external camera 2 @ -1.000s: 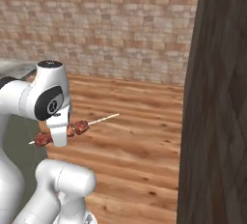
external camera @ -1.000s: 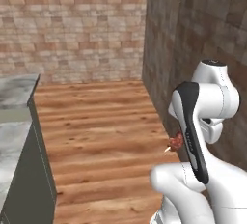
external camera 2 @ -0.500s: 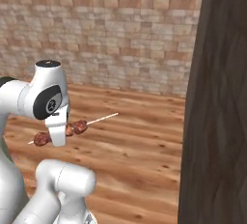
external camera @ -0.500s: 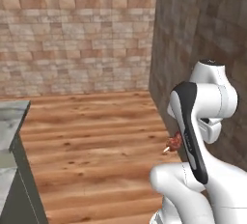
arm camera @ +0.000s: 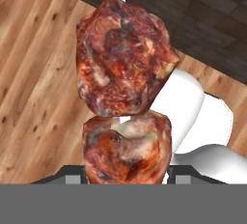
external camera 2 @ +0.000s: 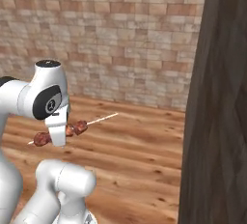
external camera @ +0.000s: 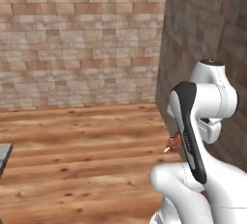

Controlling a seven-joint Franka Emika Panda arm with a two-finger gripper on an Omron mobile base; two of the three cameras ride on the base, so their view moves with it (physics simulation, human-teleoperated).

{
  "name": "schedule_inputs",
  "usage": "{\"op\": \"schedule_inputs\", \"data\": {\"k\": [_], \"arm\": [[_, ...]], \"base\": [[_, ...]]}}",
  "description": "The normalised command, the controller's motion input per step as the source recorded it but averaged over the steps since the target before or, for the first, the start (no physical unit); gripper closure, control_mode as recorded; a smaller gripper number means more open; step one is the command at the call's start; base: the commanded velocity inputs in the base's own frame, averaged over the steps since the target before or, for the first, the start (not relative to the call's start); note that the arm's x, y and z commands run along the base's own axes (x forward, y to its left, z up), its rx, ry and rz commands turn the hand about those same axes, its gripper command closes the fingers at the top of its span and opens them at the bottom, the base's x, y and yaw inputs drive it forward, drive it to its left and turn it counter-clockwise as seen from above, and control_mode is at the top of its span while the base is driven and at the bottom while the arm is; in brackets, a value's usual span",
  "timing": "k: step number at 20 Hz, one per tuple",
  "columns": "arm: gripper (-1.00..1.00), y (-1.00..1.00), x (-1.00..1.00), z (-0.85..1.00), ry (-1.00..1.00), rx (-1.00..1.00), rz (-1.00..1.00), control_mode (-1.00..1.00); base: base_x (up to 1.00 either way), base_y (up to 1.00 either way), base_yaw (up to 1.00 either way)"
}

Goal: Place the cold items (sweet potato and tangerine) from the fridge in one tupperware on the dining counter. Place the warm items (kebab skewer and hot dog) in the stove area in another tupperware.

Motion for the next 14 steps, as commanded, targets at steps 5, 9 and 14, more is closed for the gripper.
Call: {"op": "schedule_inputs", "data": {"k": [5,9,14], "arm": [[1.00,0.00,0.00,0.00,0.00,0.00,0.00,1.00],[1.00,0.00,0.00,0.00,0.00,0.00,0.00,1.00],[1.00,0.00,0.00,0.00,0.00,0.00,0.00,1.00]], "base": [[1.00,0.00,0.02],[1.00,0.13,0.12],[1.00,0.35,0.24]]}}
